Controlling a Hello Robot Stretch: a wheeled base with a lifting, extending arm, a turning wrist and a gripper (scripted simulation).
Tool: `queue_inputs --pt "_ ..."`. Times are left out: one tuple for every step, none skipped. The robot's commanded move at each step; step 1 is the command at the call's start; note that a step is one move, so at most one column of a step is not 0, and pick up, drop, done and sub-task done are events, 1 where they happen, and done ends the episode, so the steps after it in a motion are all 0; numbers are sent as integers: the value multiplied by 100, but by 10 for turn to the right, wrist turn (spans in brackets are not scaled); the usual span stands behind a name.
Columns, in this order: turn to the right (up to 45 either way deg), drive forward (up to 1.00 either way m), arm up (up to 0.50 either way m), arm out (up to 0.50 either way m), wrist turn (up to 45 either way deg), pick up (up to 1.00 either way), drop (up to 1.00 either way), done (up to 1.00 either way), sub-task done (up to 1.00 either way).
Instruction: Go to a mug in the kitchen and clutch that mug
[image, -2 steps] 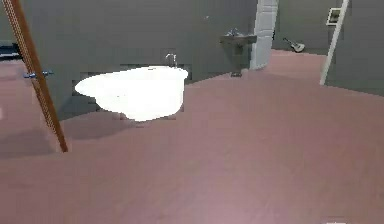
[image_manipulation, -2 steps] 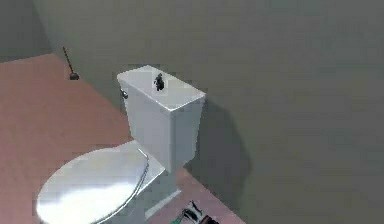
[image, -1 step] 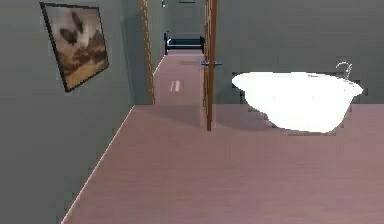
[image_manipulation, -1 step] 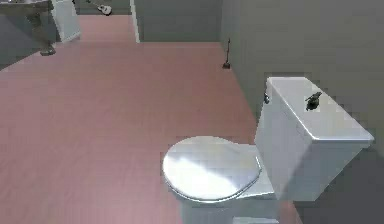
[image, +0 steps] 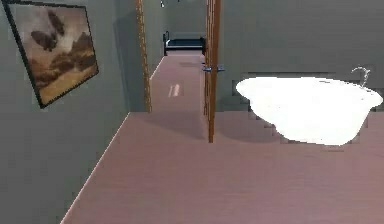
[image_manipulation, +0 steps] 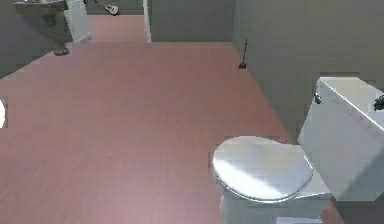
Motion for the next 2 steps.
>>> queue_inputs --pt "450 0 0 0 0 0 0 0 0" --pt "30 0 0 0 0 0 0 0 0"
